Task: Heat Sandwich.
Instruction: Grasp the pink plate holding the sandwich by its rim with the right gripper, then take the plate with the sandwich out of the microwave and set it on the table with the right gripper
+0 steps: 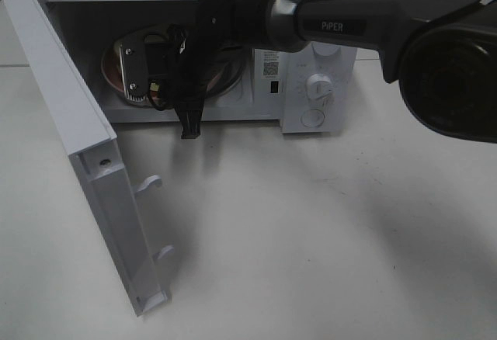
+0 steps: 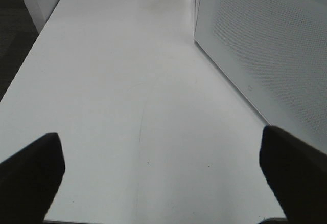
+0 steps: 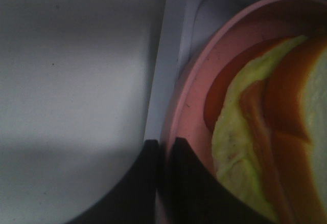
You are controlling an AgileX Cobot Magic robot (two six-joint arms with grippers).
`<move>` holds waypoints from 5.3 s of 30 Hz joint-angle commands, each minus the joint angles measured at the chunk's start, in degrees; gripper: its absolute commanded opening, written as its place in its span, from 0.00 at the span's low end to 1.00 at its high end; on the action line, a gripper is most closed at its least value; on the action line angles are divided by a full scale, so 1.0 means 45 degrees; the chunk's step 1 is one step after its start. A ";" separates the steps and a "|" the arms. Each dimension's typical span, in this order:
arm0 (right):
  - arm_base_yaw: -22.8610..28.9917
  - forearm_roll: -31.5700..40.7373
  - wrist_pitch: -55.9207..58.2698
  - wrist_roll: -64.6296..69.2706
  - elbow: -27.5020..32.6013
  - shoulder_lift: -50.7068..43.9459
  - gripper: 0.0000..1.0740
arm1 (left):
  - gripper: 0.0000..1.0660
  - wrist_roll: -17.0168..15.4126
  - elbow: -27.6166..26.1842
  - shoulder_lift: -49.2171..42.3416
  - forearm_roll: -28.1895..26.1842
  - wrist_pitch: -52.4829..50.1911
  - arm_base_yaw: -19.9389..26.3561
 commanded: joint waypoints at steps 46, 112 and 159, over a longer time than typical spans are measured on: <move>-0.0879 0.4851 0.0344 -0.6175 0.5768 -0.4915 0.00 | 0.90 0.0013 0.0000 -0.0064 0.0038 -0.0115 0.0025; -0.0879 0.3960 -0.1846 -0.3552 1.8347 -1.5890 0.00 | 0.90 0.0013 0.0000 -0.0064 0.0038 -0.0115 0.0025; -0.0879 -0.8951 0.0216 1.4553 1.9099 -1.7303 0.00 | 0.90 0.0013 0.0000 -0.0064 0.0038 -0.0115 0.0025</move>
